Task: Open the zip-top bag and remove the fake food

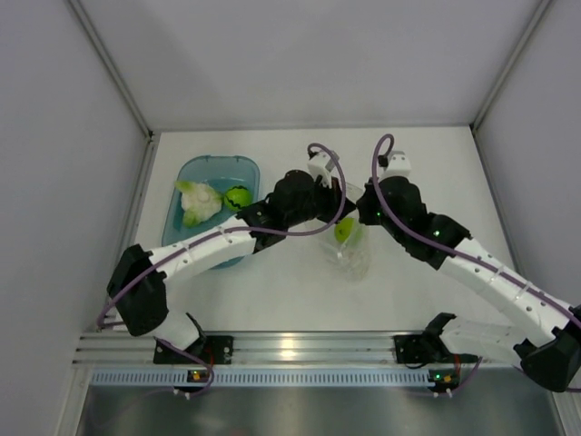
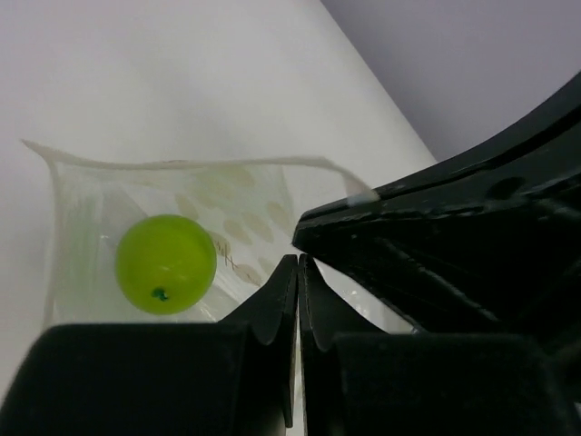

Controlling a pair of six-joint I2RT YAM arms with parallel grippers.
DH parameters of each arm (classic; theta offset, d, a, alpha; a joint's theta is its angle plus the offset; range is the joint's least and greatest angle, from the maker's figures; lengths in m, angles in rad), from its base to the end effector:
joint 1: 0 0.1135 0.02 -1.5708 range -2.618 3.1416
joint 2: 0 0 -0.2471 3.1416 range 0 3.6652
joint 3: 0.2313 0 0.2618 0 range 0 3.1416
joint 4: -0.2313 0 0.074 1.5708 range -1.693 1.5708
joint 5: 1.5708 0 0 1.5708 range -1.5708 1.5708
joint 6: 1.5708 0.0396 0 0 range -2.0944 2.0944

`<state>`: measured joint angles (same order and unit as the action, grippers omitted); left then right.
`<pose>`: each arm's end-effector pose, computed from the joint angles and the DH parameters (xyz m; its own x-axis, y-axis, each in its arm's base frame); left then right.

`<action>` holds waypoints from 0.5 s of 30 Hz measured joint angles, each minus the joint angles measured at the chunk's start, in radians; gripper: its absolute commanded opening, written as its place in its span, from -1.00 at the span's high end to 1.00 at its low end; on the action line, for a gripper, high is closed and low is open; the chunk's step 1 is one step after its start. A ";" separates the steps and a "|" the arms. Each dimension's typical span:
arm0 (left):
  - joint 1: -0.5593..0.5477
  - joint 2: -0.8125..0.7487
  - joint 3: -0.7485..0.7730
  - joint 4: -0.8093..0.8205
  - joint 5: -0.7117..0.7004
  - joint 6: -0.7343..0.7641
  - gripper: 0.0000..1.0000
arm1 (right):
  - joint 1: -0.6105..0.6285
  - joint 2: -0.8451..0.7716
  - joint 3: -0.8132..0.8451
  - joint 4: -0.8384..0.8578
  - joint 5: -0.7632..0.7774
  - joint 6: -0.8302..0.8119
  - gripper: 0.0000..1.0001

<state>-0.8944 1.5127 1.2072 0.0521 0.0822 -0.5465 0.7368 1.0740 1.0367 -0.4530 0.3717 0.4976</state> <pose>0.2332 -0.2957 0.3123 -0.5638 -0.1250 -0.8164 0.6250 0.5816 -0.5207 0.2000 0.1620 0.3290 -0.4920 0.1541 -0.8568 -0.1751 0.9466 0.2708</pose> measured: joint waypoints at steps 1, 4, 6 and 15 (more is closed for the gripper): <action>-0.004 0.018 -0.006 0.006 0.008 0.008 0.98 | 0.000 -0.005 0.000 0.000 0.003 0.000 1.00; -0.008 0.060 -0.028 0.024 0.036 0.032 1.00 | 0.000 -0.023 -0.002 0.006 -0.006 0.004 1.00; -0.010 0.080 -0.047 0.036 0.061 0.054 1.00 | 0.000 -0.034 -0.003 0.011 -0.007 0.004 1.00; -0.035 0.094 -0.153 0.097 0.169 0.181 1.00 | -0.002 -0.039 -0.003 0.017 -0.007 0.000 1.00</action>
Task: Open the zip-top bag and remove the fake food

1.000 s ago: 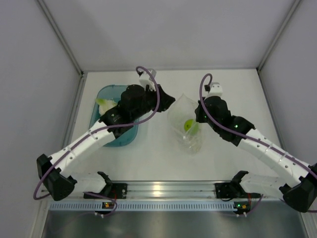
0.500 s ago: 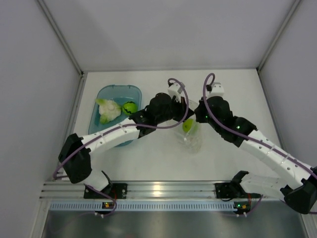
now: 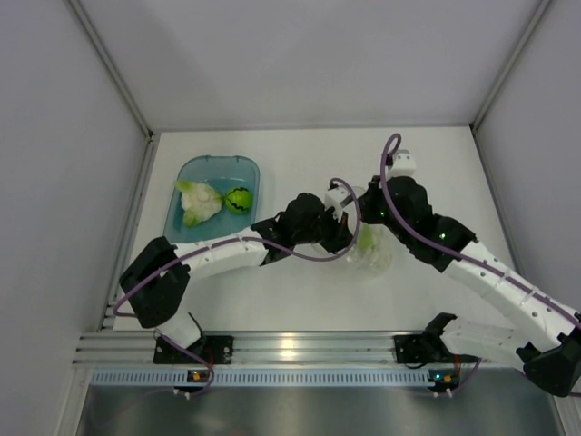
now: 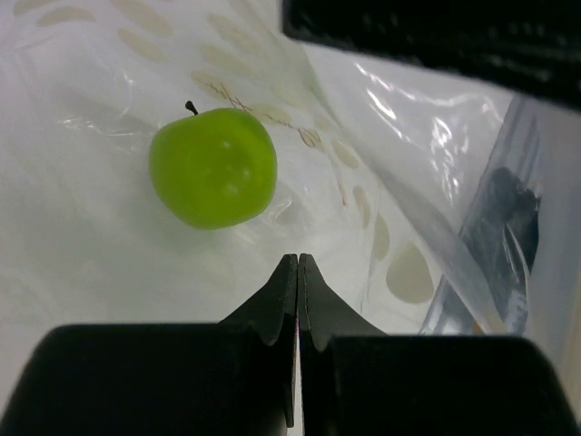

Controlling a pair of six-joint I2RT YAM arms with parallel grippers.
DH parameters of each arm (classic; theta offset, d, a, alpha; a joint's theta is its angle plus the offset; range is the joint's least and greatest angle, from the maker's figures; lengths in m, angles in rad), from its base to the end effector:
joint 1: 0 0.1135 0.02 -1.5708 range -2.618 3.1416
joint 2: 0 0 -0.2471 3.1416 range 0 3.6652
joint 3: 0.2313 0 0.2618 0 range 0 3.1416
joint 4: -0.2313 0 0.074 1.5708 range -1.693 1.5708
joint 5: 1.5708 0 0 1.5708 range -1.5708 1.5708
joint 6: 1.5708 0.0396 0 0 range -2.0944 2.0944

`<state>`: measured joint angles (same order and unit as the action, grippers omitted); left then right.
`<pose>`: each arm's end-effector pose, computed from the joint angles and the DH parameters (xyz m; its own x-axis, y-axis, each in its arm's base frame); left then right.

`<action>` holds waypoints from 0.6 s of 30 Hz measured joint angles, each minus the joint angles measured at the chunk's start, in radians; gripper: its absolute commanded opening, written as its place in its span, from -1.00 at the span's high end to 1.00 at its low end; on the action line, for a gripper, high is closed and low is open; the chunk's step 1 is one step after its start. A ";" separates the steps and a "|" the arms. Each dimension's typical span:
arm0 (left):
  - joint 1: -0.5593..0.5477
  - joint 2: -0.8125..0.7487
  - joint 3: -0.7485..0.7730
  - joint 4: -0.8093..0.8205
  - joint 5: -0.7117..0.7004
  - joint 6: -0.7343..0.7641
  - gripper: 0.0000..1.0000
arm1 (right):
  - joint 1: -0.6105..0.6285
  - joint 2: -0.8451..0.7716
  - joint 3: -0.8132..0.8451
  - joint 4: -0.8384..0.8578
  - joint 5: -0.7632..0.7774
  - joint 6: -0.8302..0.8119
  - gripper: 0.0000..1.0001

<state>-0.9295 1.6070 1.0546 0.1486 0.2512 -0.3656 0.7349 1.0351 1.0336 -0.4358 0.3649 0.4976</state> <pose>0.2198 -0.3109 0.2337 -0.5459 0.1524 -0.8239 0.7686 0.4827 -0.4200 0.1945 0.1567 0.3386 -0.4606 0.1848 -0.8682 -0.1897 0.9350 0.2996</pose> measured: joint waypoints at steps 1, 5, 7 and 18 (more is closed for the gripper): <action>-0.002 0.000 -0.010 0.006 0.012 0.021 1.00 | -0.003 0.002 0.000 0.000 0.000 -0.002 1.00; -0.006 0.000 -0.043 0.024 0.061 0.092 1.00 | -0.010 0.008 0.000 0.000 -0.001 -0.011 1.00; -0.008 0.000 -0.052 0.026 0.093 0.127 1.00 | -0.014 0.014 0.000 0.000 -0.004 -0.019 1.00; -0.012 0.037 -0.068 0.047 0.263 0.221 1.00 | -0.024 -0.011 -0.026 0.040 -0.036 -0.074 1.00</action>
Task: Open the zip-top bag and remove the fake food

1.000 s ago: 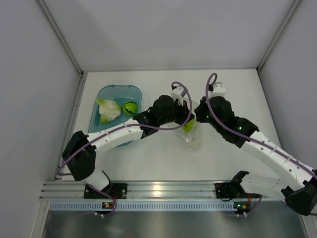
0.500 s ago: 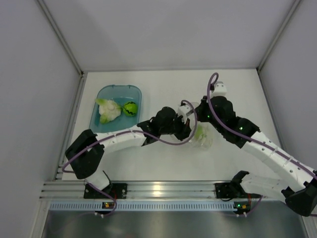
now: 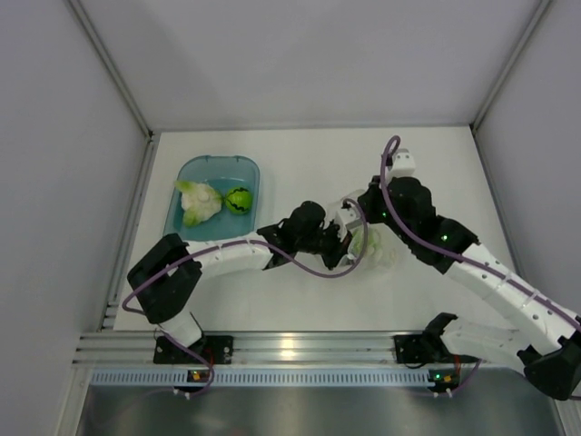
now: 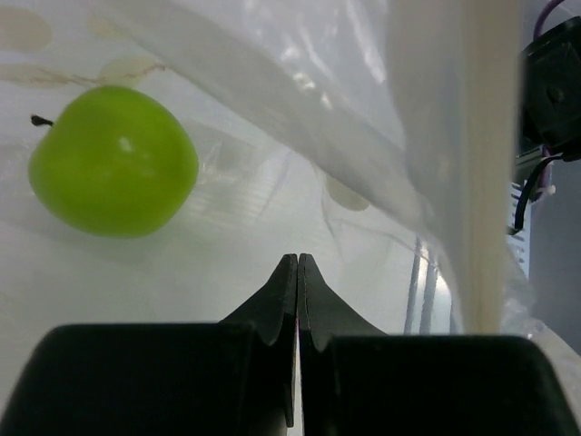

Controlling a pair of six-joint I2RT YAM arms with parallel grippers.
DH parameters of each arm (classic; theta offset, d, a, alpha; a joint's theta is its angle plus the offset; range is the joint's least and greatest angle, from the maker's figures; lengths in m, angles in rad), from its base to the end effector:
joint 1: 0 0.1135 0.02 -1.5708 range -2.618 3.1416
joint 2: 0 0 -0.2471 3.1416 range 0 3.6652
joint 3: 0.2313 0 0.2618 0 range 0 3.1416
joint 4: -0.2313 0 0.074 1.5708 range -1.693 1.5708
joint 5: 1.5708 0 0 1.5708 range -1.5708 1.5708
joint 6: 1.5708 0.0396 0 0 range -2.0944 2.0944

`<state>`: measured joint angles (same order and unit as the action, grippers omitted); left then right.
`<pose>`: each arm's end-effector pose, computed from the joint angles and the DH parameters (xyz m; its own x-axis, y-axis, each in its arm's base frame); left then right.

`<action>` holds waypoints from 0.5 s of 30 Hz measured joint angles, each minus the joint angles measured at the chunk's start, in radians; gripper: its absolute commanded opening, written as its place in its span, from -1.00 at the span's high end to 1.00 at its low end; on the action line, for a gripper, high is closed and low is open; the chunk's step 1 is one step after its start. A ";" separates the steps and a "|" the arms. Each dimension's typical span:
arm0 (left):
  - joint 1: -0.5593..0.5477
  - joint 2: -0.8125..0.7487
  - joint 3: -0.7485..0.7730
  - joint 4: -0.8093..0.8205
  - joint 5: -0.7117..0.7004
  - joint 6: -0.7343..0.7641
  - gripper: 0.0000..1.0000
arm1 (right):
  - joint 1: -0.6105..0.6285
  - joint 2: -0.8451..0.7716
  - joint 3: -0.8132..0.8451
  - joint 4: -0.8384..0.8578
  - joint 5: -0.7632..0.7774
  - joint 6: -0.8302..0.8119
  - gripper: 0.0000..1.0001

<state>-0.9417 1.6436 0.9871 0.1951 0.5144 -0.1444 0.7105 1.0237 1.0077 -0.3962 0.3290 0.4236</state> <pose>0.2041 -0.3135 0.2037 -0.3978 0.3338 -0.8546 0.9154 0.2062 -0.3456 0.1974 0.1529 0.3358 -0.4383 0.1361 -0.8885 -0.2333 0.9374 0.2586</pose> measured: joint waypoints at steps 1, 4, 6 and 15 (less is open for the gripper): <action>-0.001 0.007 0.000 -0.001 0.002 0.003 1.00 | 0.000 -0.004 0.000 0.004 -0.003 -0.005 1.00; -0.002 0.027 0.000 -0.006 -0.012 0.008 1.00 | 0.000 -0.029 -0.014 0.028 -0.013 -0.014 1.00; -0.002 0.043 0.008 -0.021 -0.038 0.009 1.00 | 0.000 -0.060 -0.036 0.034 -0.017 -0.019 1.00; -0.002 0.115 0.118 -0.134 -0.194 -0.031 0.93 | -0.007 -0.135 -0.109 0.075 -0.010 -0.020 1.00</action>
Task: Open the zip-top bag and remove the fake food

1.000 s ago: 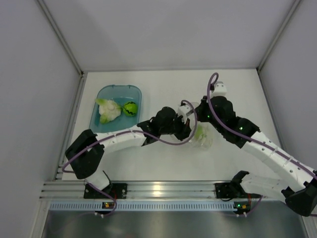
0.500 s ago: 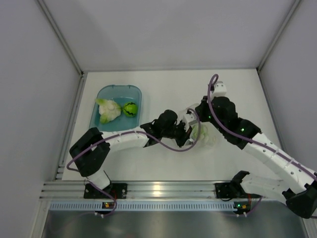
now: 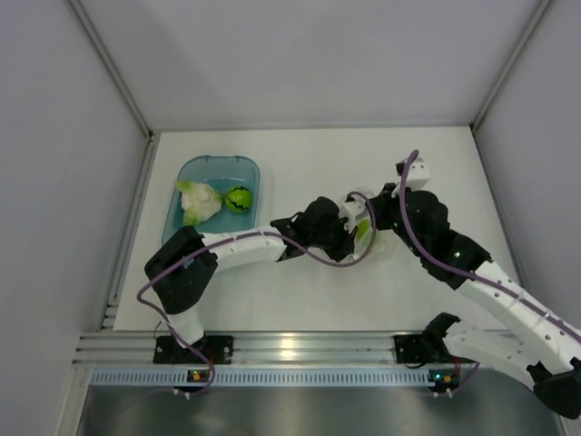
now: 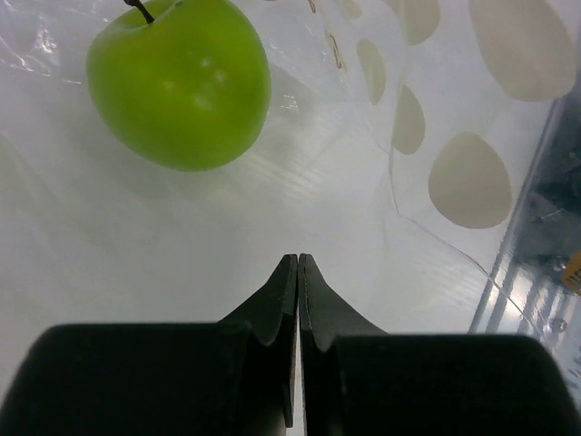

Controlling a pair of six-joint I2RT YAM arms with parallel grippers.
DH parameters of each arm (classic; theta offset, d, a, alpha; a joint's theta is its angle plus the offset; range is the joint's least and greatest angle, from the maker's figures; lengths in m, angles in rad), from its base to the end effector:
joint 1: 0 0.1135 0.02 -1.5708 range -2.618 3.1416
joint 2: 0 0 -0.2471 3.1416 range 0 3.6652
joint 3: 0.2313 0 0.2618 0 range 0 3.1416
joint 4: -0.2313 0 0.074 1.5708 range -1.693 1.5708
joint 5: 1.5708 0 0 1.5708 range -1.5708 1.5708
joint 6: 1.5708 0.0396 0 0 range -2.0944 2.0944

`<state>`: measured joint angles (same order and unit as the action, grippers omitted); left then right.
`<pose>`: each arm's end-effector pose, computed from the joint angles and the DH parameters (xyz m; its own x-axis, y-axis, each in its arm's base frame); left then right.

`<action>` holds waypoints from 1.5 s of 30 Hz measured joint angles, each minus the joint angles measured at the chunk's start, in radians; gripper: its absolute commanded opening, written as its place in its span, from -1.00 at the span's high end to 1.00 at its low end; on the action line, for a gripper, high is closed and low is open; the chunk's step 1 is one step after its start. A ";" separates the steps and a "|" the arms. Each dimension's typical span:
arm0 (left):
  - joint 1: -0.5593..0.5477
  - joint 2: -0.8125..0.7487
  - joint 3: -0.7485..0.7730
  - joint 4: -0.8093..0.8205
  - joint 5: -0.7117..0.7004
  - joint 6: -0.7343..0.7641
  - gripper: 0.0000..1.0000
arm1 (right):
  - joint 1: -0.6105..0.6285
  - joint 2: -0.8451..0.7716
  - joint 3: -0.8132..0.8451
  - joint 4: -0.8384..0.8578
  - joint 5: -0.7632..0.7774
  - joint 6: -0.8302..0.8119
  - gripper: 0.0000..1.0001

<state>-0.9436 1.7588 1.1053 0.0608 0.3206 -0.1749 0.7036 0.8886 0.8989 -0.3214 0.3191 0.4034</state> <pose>0.2232 -0.3292 0.1866 -0.4832 0.3853 -0.7862 0.8507 0.4188 -0.3177 0.1793 0.1359 0.3338 -0.3664 0.1779 -0.9133 -0.2639 0.9214 0.2854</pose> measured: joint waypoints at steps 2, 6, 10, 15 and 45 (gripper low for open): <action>-0.001 0.013 0.033 -0.043 -0.033 -0.013 0.91 | -0.003 -0.011 -0.013 0.011 0.010 0.002 1.00; -0.008 0.027 0.095 -0.129 -0.106 -0.069 0.71 | -0.008 -0.041 -0.045 0.048 0.022 0.026 1.00; -0.005 0.034 0.158 -0.176 -0.181 -0.160 0.48 | -0.008 -0.071 -0.093 0.061 0.006 0.081 1.00; 0.005 0.036 0.244 -0.229 -0.292 -0.262 0.27 | -0.008 -0.076 -0.140 0.068 -0.046 0.177 1.00; -0.018 0.241 0.420 -0.379 -0.098 -0.331 -0.43 | -0.008 -0.143 -0.211 0.024 0.051 0.230 1.00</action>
<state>-0.9619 2.0003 1.5257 -0.3180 0.2230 -0.5060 0.6960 0.7456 0.6880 -0.2974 0.3702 0.6331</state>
